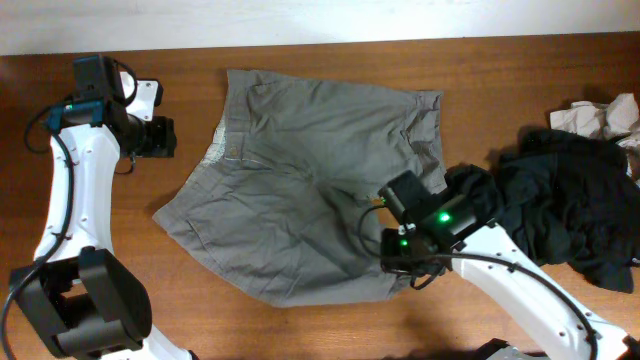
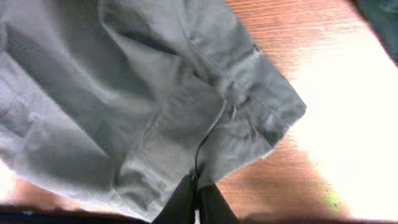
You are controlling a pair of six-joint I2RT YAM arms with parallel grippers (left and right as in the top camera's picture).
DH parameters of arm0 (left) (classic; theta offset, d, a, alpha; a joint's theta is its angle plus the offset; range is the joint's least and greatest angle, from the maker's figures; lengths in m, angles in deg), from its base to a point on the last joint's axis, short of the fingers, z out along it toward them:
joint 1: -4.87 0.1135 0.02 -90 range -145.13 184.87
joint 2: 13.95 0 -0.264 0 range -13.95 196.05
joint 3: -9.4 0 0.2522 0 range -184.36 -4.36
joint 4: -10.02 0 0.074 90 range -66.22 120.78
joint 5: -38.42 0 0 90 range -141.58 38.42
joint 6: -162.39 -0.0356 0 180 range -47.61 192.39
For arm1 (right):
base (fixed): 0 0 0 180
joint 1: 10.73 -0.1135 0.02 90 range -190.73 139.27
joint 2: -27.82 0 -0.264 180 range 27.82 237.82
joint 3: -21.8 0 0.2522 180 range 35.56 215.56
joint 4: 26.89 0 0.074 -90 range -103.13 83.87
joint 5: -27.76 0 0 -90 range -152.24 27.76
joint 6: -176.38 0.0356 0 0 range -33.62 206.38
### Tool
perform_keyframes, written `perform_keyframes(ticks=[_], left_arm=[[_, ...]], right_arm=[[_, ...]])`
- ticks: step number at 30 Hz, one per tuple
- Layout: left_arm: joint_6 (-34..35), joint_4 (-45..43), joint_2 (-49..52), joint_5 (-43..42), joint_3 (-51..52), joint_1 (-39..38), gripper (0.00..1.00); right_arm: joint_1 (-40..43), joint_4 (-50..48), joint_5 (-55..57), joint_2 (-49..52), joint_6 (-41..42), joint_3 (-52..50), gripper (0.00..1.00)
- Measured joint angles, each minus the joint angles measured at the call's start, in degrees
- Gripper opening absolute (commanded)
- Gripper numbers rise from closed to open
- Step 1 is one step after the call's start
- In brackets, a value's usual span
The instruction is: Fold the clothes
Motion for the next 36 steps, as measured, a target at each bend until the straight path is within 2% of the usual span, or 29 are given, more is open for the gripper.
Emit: perform_keyframes(ticks=[3,12,13,14,15,17,19,20,25,33,36], left_arm=[[0.0,0.0,0.0,-0.44,0.0,0.0,0.58],[0.0,0.0,0.0,-0.66,0.0,0.0,0.58],[0.0,0.0,0.0,-0.66,0.0,0.0,0.58],[0.0,0.0,0.0,-0.66,0.0,0.0,0.58],[0.0,0.0,0.0,-0.66,0.0,0.0,0.58],[0.0,0.02,0.0,-0.66,0.0,0.0,0.58],[0.0,0.02,0.0,-0.66,0.0,0.0,0.58],[0.0,0.0,0.0,-0.68,0.0,0.0,0.58],[0.0,0.0,0.0,-0.66,0.0,0.0,0.58],[0.0,0.0,0.0,-0.66,0.0,0.0,0.58],[0.0,-0.02,0.0,-0.66,0.0,0.0,0.58]], right_arm=[[0.63,-0.94,0.15,0.0,-1.07,0.0,0.04],[3.54,-18.43,0.98,2.58,-1.77,0.09,0.05],[3.93,-19.65,1.44,3.87,-1.95,0.09,0.12],[4.22,-20.48,1.84,5.07,-2.19,0.09,0.24],[4.48,-21.38,2.25,6.51,-2.82,0.09,0.27],[5.14,-21.79,2.84,9.22,-4.37,0.09,0.45],[5.95,-21.33,2.89,10.4,-5.7,0.09,0.56],[6.88,-20.52,2.56,10.51,-7.3,0.09,0.58],[9.46,-12.57,-3.1,8.81,-11.1,1.6,0.63],[9.46,1.66,-12.04,1.31,-12.2,5.2,0.65],[8.81,3.41,-13.25,1.29,-12.22,4.72,0.66]])
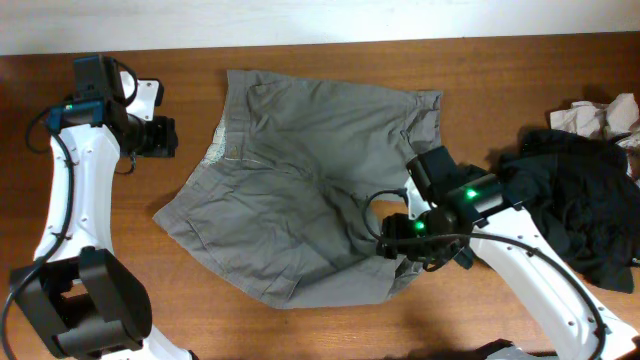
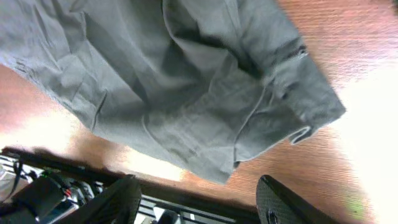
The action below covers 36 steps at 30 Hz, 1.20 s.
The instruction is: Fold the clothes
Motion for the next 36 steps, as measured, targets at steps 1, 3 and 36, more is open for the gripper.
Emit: perform_keyframes(ticks=[1,3,36], left_arm=[[0.0,0.0,0.0,0.0,0.0,0.0,0.58],[0.0,0.0,0.0,0.0,0.0,0.0,0.58],[0.0,-0.63,0.0,-2.58,0.0,0.0,0.58]], right_arm=[[-0.68,0.0,-0.28,0.0,0.28,-0.61,0.66],[-1.81,0.02,-0.68,0.0,0.74,-1.9,0.65],[-13.53,-6.99,2.56,0.33,12.37,-8.74,0.04]])
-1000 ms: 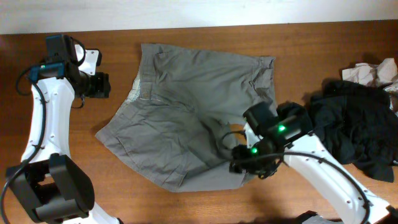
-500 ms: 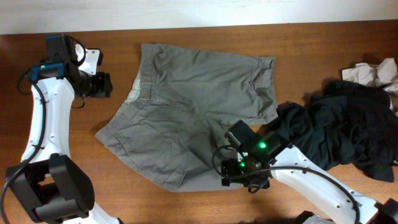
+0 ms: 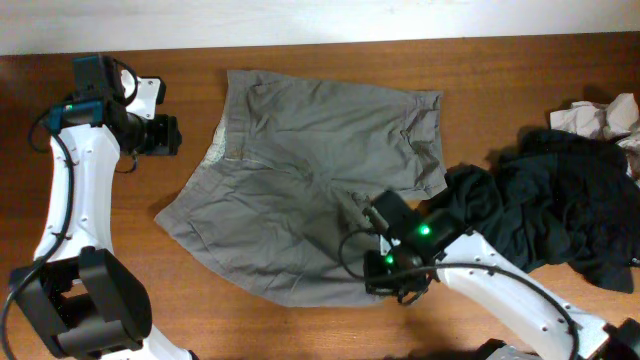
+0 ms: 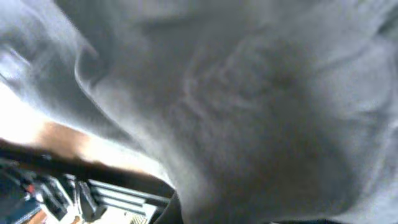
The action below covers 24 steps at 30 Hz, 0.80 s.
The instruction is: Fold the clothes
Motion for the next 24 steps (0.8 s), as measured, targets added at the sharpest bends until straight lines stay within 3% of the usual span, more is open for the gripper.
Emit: perform_keyframes(ticks=[3,5,7,8,9,24], left_arm=[[0.0,-0.04,0.0,0.02,0.0,0.0,0.58],[0.0,0.0,0.0,0.0,0.0,0.0,0.58],[0.0,0.02,0.0,0.0,0.0,0.0,0.59],[0.0,0.04,0.0,0.02,0.0,0.0,0.58],[0.0,0.04,0.0,0.0,0.0,0.0,0.58],[0.0,0.04,0.0,0.02,0.0,0.0,0.59]], right_arm=[[2.99,-1.01,3.69,0.0,-1.14,3.43,0.04],[6.25,-4.42,6.32,0.0,-1.84,4.57,0.14],[8.61,-6.43,7.52,0.37,-2.49,4.63,0.56],[9.33,-6.67,7.65,0.7,-2.56,4.63,0.68],[10.1,-6.62,7.78,1.2,-2.73,4.68,0.72],[10.54,9.18,1.09,2.05,-11.78,4.68,0.73]])
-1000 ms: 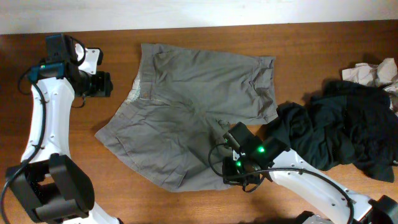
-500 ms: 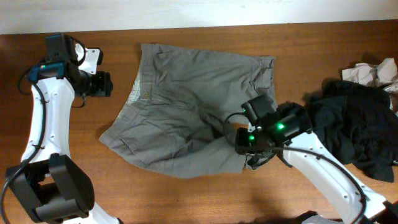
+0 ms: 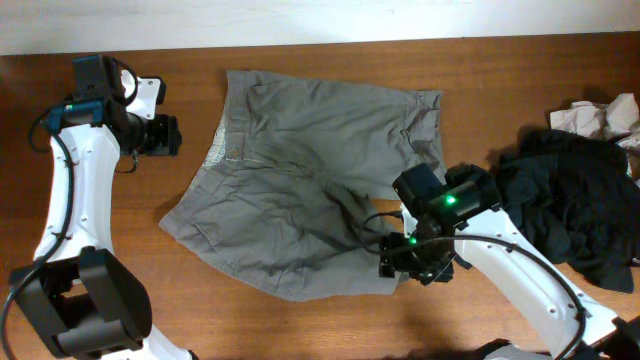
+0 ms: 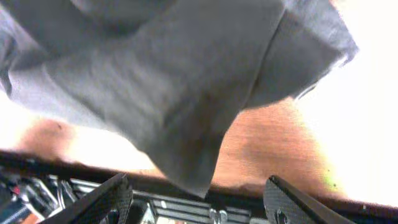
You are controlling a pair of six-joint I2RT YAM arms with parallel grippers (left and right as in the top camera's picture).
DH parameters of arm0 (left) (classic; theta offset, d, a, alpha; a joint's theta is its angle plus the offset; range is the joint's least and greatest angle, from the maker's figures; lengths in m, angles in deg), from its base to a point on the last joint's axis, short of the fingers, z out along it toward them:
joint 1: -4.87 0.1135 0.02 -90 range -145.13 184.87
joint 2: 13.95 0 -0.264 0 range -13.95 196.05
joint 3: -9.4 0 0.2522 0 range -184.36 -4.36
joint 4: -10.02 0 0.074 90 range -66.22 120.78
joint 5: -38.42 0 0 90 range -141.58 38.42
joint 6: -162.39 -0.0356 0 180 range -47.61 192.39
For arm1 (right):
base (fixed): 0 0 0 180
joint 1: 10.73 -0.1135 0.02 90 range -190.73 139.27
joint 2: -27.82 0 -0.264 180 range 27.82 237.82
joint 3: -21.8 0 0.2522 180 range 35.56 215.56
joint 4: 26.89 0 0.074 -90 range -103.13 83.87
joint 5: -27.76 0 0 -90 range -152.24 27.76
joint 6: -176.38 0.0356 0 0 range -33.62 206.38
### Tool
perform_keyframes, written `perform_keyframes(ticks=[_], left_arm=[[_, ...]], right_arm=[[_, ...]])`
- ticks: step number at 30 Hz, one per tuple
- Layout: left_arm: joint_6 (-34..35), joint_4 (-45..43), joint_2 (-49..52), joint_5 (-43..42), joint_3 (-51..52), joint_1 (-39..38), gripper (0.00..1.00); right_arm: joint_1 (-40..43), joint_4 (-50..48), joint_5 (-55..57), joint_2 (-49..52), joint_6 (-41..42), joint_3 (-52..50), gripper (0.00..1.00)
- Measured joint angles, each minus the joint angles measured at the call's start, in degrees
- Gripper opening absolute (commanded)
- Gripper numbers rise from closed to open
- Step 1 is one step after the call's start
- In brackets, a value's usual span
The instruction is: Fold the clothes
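Grey shorts (image 3: 300,180) lie spread across the middle of the wooden table (image 3: 500,70), waistband toward the left. My right gripper (image 3: 415,262) is at the lower right leg hem. In the right wrist view it (image 4: 199,205) is open, fingers (image 4: 109,199) wide apart, and a corner of the shorts (image 4: 161,81) hangs down between them above the table (image 4: 267,149). My left gripper (image 3: 165,135) hovers just left of the waistband, off the cloth; its jaws are too small to read.
A pile of black clothes (image 3: 570,210) lies at the right, close behind the right arm. A crumpled white cloth (image 3: 600,115) sits at the far right. The table's front edge runs just below the shorts' hem.
My right gripper has shifted a little right and up, from over the leg fabric to its corner. The wrist view, then filled with cloth, now shows the hem corner and bare table.
At first my right gripper was shut at the lower right leg hem. Then it stood open, farther right over the hem. Later it was close over the leg cloth, and now it is open at the corner. The left arm has stayed put.
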Motion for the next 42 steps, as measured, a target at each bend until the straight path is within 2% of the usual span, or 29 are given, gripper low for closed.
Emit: perform_keyframes(ticks=[7,14,21,25,27,34,36,38,42], left_arm=[[0.0,0.0,0.0,-0.02,0.0,0.0,0.59],[0.0,-0.02,0.0,-0.02,0.0,0.0,0.59],[0.0,-0.04,0.0,0.0,0.0,0.0,0.59],[0.0,-0.04,0.0,0.0,0.0,0.0,0.59],[0.0,-0.07,0.0,-0.02,0.0,0.0,0.59],[0.0,-0.07,0.0,-0.02,0.0,0.0,0.59],[0.0,-0.04,0.0,-0.02,0.0,0.0,0.59],[0.0,-0.04,0.0,-0.02,0.0,0.0,0.59],[0.0,-0.02,0.0,-0.02,0.0,0.0,0.59]], right_arm=[[-3.87,-0.37,-0.31,-0.04,-1.27,0.0,0.76],[-9.49,-8.26,4.26,-0.2,-0.66,-3.96,0.74],[-9.73,-10.12,6.25,-0.2,2.51,-10.14,0.74],[-9.73,-17.05,5.99,-0.24,3.06,-13.81,0.75],[-9.73,-21.16,4.85,-0.24,1.81,-15.85,0.75],[-9.73,-23.96,4.68,-0.24,-2.91,-17.09,0.74],[-9.73,-25.11,5.22,-0.24,-4.17,-17.22,0.66],[-9.73,-25.92,5.38,-0.24,-5.57,-17.4,0.49],[-9.73,-26.21,5.6,-0.24,-7.23,-17.51,0.28]])
